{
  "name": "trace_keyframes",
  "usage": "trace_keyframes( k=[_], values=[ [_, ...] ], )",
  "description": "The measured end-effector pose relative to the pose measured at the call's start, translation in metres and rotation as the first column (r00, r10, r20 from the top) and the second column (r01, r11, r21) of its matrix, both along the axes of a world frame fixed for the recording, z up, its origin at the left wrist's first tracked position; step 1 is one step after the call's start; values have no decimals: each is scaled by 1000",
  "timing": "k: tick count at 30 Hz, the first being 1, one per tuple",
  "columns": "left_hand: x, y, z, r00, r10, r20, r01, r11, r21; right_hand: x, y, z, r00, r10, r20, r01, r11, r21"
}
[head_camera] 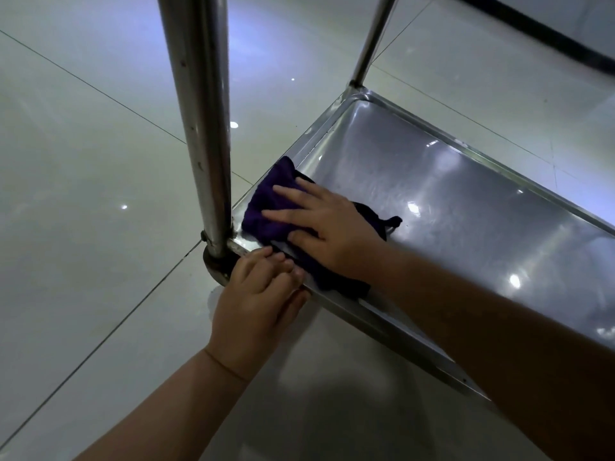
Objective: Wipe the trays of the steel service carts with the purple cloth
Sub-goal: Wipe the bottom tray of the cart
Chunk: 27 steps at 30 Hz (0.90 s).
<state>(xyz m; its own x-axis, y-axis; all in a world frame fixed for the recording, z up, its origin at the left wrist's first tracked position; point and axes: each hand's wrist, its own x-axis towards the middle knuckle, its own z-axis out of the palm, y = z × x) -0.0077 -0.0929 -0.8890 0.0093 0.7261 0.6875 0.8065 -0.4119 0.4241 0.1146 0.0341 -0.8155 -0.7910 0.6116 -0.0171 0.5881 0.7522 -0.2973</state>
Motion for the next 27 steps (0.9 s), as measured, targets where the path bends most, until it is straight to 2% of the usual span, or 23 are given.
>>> trace_keyframes(
  k=[3,8,13,17,20,22,24,27],
  values=[
    [-2,1,0,1000,-13,3,13,1000,13,3,36,1,991,-132,15,131,990,46],
    [-4,2,-1,1000,-18,-6,18,1000,4,16,99,5,912,-410,25,408,911,58],
    [-7,6,-3,999,-36,-17,37,998,43,38,132,14,791,-602,113,600,798,50],
    [-5,6,-4,999,-35,-10,35,998,58,58,124,13,688,-719,104,716,695,64],
    [-3,5,-5,999,-30,-25,31,997,66,57,106,10,657,-745,115,745,665,58],
    [-4,5,-6,999,-28,-26,29,998,56,48,89,8,670,-732,122,732,679,58],
    [-3,5,-6,999,-26,-25,27,999,44,33,67,7,722,-679,138,669,734,113],
    [-2,4,-3,999,-21,-35,22,999,37,0,22,1,852,-497,168,467,864,189]
  ],
)
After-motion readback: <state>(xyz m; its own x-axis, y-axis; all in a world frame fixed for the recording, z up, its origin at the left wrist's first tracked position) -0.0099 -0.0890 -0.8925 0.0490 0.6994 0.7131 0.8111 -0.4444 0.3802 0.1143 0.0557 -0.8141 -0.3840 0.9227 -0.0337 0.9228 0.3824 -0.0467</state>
